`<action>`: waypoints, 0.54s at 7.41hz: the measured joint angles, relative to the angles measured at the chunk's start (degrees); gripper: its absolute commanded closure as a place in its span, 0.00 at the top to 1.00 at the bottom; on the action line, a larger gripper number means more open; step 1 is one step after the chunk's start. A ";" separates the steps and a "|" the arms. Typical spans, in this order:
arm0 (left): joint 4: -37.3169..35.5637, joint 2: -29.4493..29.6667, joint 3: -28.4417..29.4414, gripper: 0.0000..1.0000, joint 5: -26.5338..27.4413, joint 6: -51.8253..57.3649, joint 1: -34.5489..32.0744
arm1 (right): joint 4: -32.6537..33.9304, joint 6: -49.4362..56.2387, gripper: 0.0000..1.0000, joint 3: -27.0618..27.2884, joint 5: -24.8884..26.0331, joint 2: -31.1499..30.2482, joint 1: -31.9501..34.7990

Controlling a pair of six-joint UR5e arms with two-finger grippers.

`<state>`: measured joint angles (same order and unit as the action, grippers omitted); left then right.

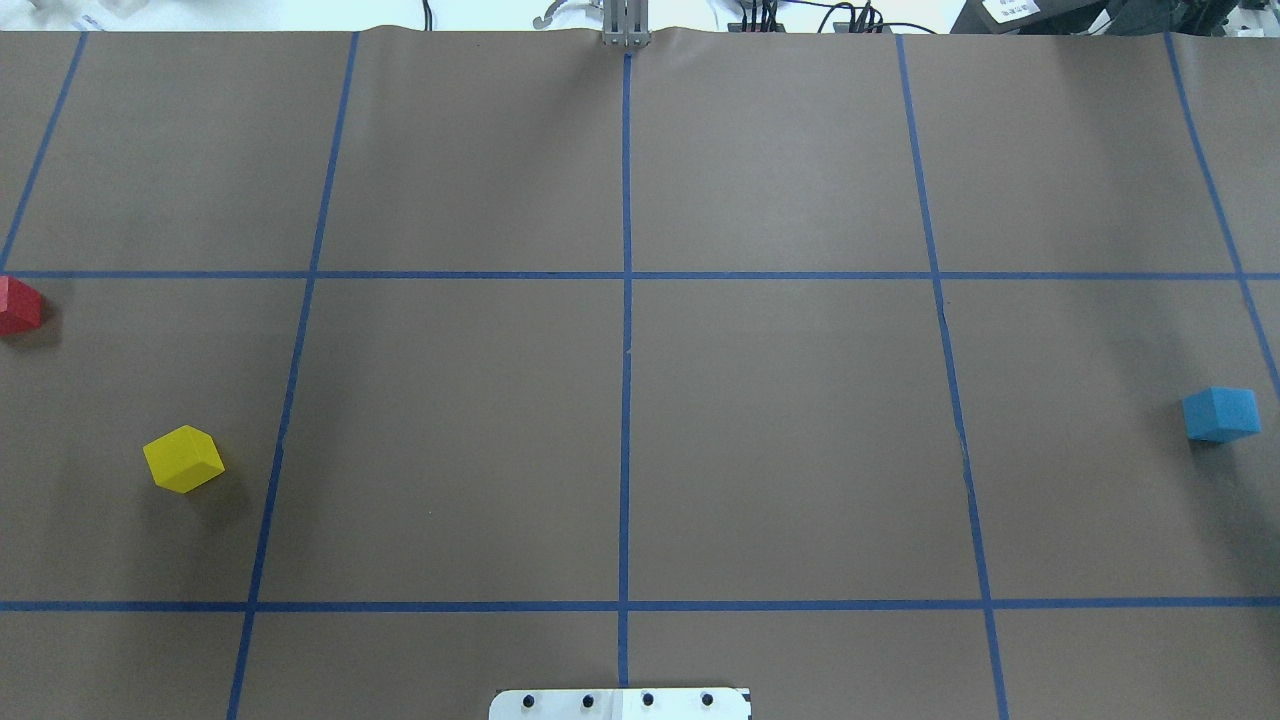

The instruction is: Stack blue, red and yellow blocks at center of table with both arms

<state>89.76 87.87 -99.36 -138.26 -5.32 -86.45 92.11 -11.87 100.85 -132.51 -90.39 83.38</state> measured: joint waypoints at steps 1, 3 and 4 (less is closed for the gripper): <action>0.12 -0.06 -0.16 1.00 -0.05 0.03 0.00 | 0.00 0.00 1.00 0.01 0.00 0.02 0.01; 0.15 -0.16 -0.44 1.00 -0.08 0.06 0.00 | 0.00 0.00 1.00 -0.01 -0.01 -0.06 0.02; 0.17 -0.26 -0.55 1.00 -0.06 0.10 -0.02 | 0.00 -0.02 1.00 0.00 -0.08 -0.20 0.02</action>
<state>89.93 87.61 -99.91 -138.32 -5.22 -86.47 92.11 -11.89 100.85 -132.59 -90.58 83.41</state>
